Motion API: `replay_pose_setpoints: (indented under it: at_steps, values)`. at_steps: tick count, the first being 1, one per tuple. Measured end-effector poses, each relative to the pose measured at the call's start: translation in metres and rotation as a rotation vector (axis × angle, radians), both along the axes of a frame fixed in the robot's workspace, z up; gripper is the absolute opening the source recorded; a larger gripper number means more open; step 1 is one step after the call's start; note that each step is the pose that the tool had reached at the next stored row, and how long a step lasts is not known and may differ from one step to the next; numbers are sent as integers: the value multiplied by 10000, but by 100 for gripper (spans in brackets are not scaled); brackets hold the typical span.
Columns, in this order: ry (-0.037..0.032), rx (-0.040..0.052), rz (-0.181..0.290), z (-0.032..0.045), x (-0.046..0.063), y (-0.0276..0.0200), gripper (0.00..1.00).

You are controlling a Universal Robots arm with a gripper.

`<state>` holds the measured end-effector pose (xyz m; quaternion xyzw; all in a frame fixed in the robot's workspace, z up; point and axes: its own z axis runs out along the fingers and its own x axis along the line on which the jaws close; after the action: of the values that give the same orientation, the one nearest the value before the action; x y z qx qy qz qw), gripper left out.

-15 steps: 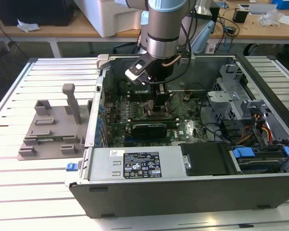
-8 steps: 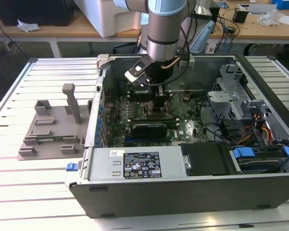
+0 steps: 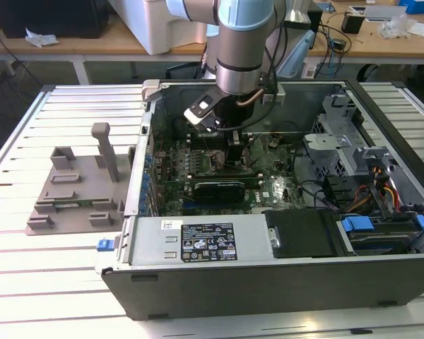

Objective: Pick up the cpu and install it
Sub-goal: 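Place the cpu into insertion slot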

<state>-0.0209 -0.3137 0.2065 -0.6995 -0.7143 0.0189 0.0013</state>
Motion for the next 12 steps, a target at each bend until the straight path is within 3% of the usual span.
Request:
replay_pose_setpoints:
  at_steps: [12]
  values:
    - [1, 3, -12, -82, 1, 30, 54]
